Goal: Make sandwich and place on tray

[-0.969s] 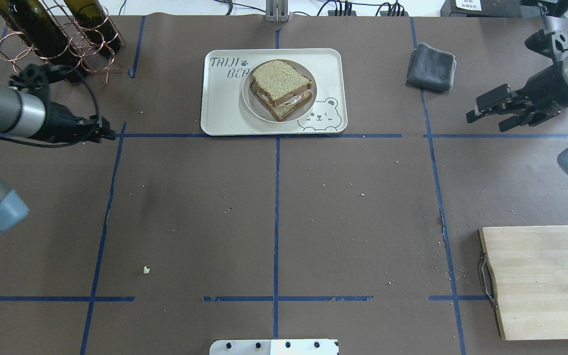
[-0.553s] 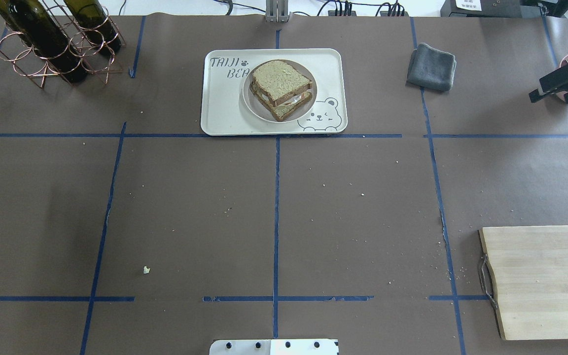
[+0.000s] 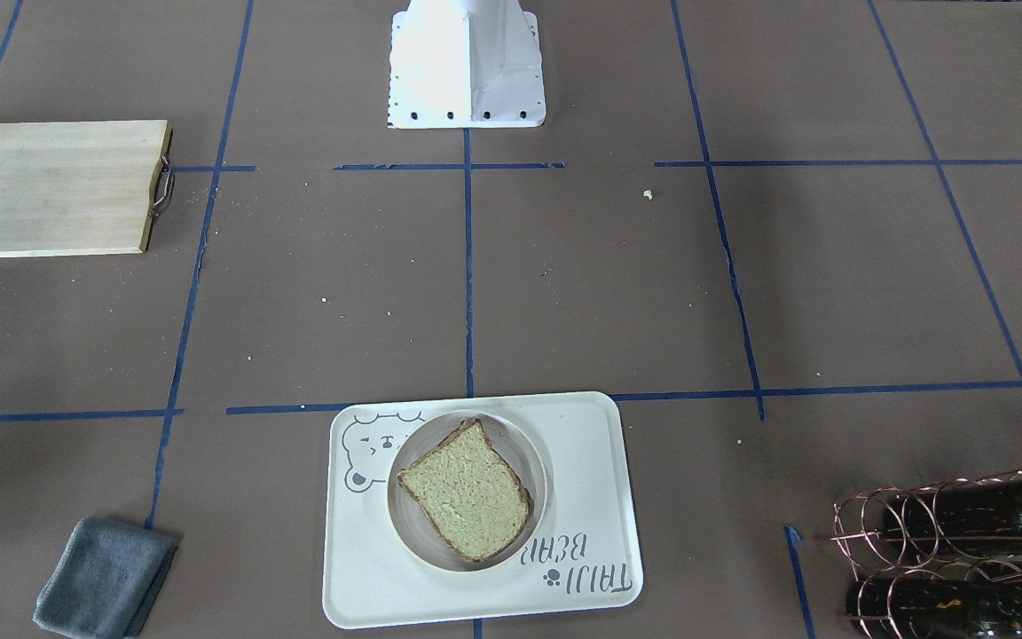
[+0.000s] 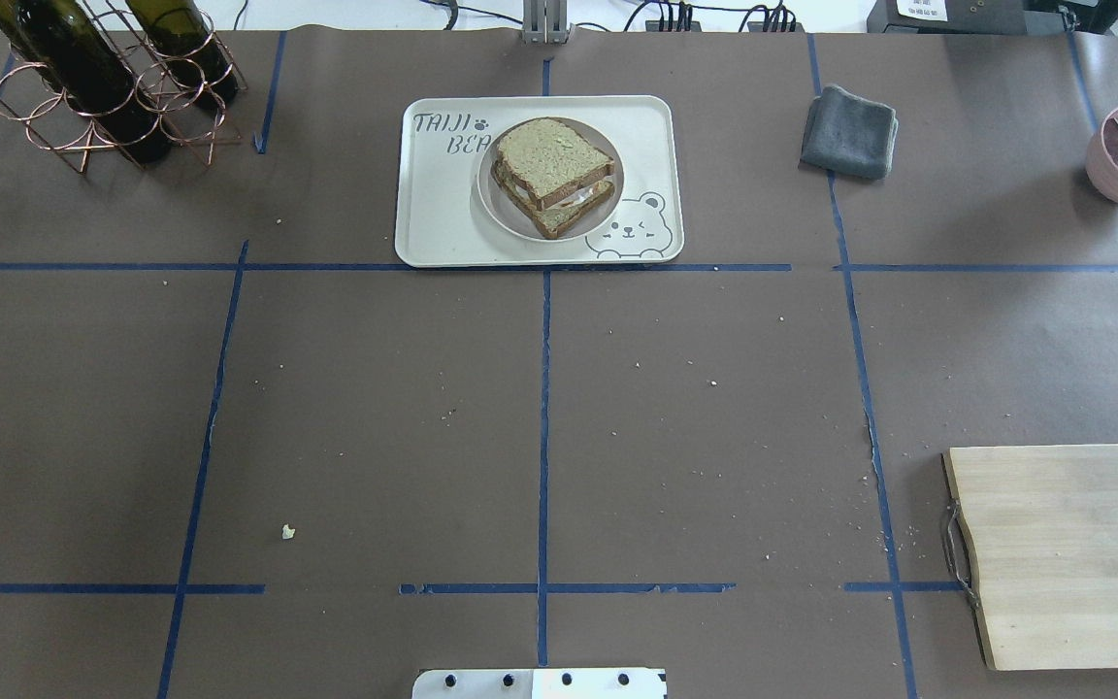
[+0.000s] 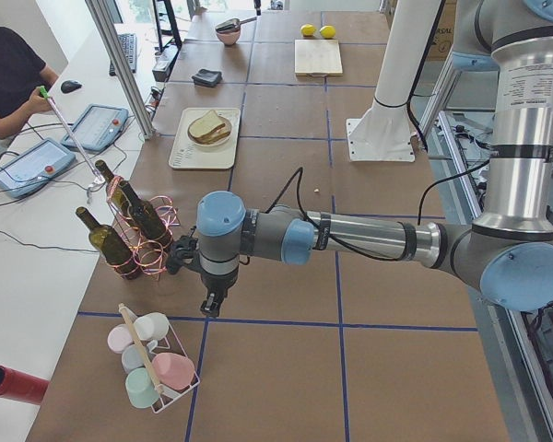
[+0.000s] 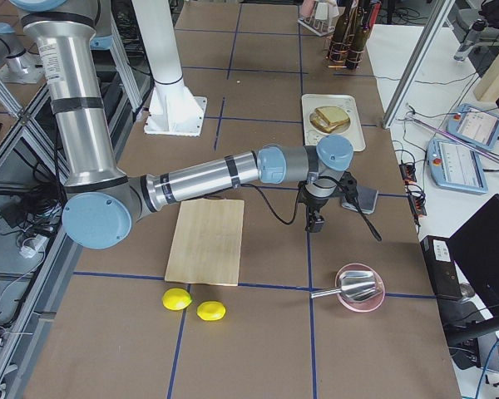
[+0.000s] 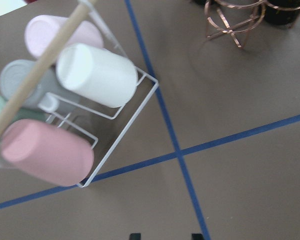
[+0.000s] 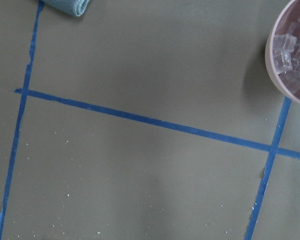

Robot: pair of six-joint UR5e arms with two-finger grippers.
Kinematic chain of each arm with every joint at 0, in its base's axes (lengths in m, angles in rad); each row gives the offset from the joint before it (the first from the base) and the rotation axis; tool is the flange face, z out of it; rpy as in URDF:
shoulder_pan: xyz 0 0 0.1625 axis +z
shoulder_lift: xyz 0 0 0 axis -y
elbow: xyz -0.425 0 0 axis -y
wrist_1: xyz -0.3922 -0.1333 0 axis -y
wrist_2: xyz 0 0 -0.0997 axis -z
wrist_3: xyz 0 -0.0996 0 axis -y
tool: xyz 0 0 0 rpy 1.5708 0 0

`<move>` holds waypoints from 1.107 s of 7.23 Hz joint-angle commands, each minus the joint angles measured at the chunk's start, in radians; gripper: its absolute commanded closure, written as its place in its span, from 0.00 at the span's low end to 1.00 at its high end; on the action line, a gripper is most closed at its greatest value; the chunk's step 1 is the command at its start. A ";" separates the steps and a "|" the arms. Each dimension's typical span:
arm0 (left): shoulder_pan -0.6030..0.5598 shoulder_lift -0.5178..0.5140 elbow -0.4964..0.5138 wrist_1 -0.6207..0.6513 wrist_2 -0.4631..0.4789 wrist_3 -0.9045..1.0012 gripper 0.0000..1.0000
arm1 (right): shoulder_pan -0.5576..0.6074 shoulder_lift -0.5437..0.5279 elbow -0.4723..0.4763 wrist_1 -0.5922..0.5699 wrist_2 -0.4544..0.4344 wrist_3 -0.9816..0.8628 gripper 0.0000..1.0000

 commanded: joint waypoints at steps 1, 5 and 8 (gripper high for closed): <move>-0.011 0.033 -0.014 0.094 -0.165 0.017 0.00 | -0.014 0.010 0.008 -0.066 -0.002 -0.032 0.00; 0.033 0.040 -0.020 0.095 -0.167 0.022 0.00 | -0.016 0.020 0.009 -0.064 -0.002 -0.030 0.00; 0.035 0.025 0.007 0.082 -0.156 0.022 0.00 | -0.011 0.020 0.023 -0.064 -0.002 -0.029 0.00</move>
